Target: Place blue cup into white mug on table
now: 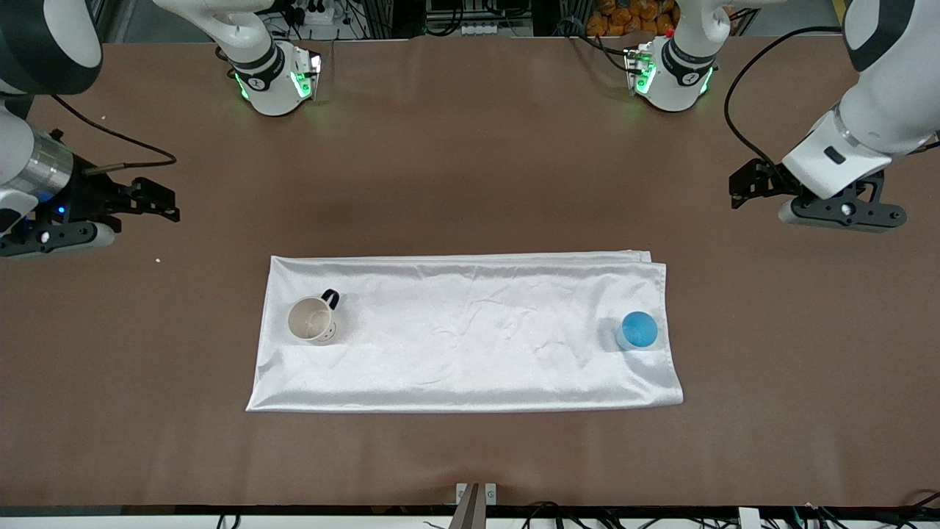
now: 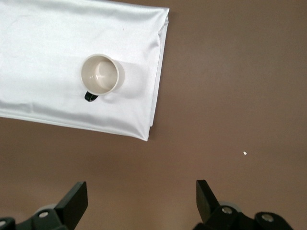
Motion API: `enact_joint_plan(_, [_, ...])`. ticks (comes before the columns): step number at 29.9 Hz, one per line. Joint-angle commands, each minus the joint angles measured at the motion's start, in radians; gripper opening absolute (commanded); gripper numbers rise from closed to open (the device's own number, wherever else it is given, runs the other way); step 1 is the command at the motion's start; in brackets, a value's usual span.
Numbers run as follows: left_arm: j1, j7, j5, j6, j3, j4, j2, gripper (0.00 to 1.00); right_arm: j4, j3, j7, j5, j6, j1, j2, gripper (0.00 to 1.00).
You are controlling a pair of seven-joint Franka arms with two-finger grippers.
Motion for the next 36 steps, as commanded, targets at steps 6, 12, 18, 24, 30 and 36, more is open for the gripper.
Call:
enact_joint_plan(6, [-0.02, -0.001, -0.001, 0.111, -0.016, 0.023, 0.121, 1.0, -0.053, 0.002, 0.07, 0.013, 0.135, 0.048, 0.064, 1.0])
enact_joint_plan(12, [-0.021, -0.007, 0.014, 0.206, -0.023, 0.023, 0.197, 1.0, -0.098, 0.044, 0.118, 0.014, 0.226, 0.042, 0.095, 1.0])
enact_joint_plan(18, [-0.023, -0.018, 0.016, 0.286, -0.023, 0.023, 0.26, 1.0, -0.125, 0.095, 0.226, 0.014, 0.254, 0.038, 0.122, 1.0])
enact_joint_plan(24, [-0.036, -0.037, 0.028, 0.359, -0.023, 0.024, 0.314, 1.0, -0.224, 0.164, 0.357, 0.014, 0.364, 0.039, 0.121, 1.0])
enact_joint_plan(30, [-0.06, -0.091, 0.078, 0.409, -0.035, 0.026, 0.362, 1.0, -0.378, 0.238, 0.495, 0.014, 0.586, 0.039, 0.122, 1.0])
enact_joint_plan(36, [-0.06, -0.14, 0.108, 0.465, -0.061, 0.024, 0.414, 1.0, -0.438, 0.29, 0.599, 0.013, 0.671, 0.044, 0.171, 1.0])
